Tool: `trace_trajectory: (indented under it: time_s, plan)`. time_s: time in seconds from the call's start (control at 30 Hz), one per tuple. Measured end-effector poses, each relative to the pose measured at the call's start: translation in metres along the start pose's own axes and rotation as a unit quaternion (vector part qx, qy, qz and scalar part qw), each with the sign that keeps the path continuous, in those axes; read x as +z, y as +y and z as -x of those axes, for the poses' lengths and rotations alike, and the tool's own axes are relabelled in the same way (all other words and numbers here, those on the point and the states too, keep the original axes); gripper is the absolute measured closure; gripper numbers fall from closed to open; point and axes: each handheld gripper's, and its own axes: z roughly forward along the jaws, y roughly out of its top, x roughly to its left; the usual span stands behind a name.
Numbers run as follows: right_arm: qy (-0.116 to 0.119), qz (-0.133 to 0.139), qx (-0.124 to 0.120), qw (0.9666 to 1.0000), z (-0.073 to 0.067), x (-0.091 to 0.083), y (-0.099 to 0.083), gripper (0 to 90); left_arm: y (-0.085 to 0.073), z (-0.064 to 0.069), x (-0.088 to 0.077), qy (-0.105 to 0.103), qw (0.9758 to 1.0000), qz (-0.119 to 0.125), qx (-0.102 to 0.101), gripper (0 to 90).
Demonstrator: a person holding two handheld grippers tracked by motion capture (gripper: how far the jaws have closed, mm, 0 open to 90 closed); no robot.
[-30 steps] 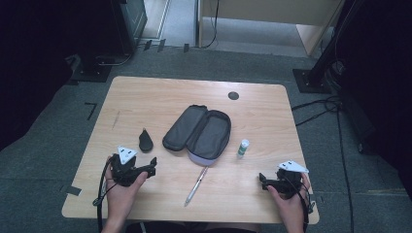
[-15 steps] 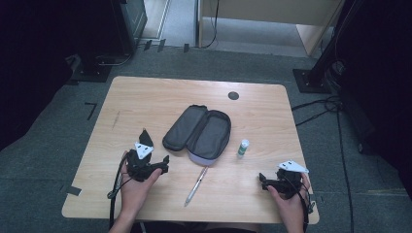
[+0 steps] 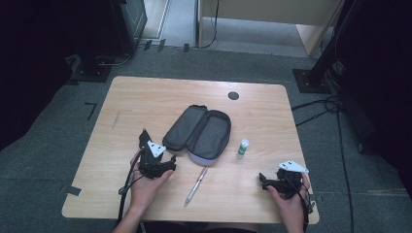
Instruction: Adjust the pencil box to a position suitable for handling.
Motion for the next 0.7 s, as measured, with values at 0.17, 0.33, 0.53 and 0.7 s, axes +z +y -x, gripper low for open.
trace_trajectory:
  time_s: [0.17,0.33,0.53,0.7]
  plan:
    - [0.000,0.000,0.000,1.0000,0.000,0.000,0.000,0.8,0.006,0.004,0.007,0.006,0.9999,0.002,0.009,35.6]
    - [0.000,0.000,0.000,1.0000,0.000,0.000,0.000,0.8,0.010,0.011,0.019,0.017,0.9993,0.000,0.035,40.5]
    - [0.000,0.000,0.000,1.0000,0.000,0.000,0.000,0.8,0.016,0.011,0.029,0.025,0.9989,-0.005,0.040,43.7]
    - [0.000,0.000,0.000,1.0000,0.000,0.000,0.000,0.8,0.022,0.008,0.033,0.033,0.9985,-0.008,0.043,44.9]
